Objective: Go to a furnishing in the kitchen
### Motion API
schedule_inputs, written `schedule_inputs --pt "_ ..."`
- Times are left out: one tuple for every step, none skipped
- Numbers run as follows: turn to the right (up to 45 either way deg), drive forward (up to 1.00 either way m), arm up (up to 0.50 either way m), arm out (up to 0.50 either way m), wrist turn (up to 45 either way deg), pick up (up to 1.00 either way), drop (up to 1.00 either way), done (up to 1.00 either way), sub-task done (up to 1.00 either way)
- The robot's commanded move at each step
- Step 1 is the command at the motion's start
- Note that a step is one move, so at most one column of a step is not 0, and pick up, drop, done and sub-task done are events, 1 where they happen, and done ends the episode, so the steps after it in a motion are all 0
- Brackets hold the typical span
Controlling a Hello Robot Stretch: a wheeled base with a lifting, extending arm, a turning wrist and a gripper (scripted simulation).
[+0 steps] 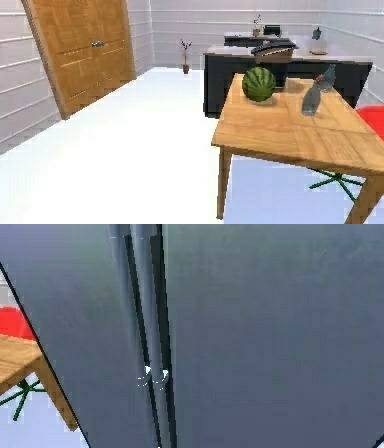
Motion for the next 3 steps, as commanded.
schedule_inputs --pt "0.0 0.15 0.0 0.0 0.0 0.0 0.0 0.0 0.0" --pt "24.0 0.0 0.0 0.0 0.0 0.0 0.0 0.0 0.0" --pt "0.0 0.0 0.0 0.0 0.0 0.0 0.0 1.0 0.0"
